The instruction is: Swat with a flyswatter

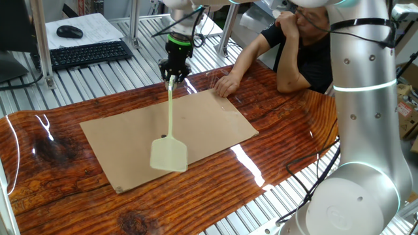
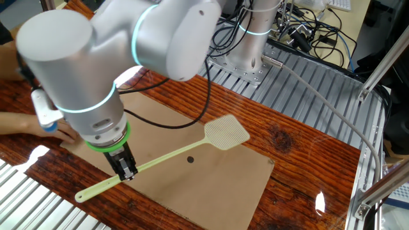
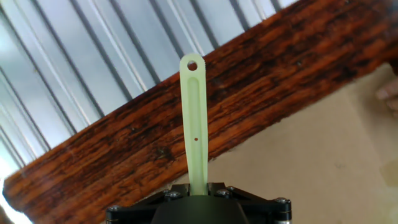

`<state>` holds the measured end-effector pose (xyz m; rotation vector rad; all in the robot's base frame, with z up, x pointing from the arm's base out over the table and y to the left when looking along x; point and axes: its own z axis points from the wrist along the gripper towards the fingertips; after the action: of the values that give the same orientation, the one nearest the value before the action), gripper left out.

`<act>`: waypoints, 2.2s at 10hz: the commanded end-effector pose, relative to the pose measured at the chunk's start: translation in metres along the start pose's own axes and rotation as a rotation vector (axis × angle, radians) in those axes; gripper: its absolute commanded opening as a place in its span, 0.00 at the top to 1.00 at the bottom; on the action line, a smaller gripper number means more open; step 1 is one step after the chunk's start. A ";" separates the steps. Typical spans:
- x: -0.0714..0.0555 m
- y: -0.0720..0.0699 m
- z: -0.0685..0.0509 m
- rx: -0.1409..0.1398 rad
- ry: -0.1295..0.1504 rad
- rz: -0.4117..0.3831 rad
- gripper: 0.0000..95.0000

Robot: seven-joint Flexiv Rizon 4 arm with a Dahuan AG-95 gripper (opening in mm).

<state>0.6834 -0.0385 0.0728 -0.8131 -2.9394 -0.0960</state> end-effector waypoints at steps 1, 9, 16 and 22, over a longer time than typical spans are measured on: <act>-0.002 0.001 0.000 0.022 -0.001 -0.024 1.00; -0.048 -0.010 -0.012 0.009 0.061 -0.076 1.00; -0.053 -0.025 -0.008 -0.037 0.024 0.089 1.00; -0.054 -0.025 -0.008 -0.029 0.023 0.092 1.00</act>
<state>0.7187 -0.0885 0.0736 -0.9389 -2.8824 -0.1391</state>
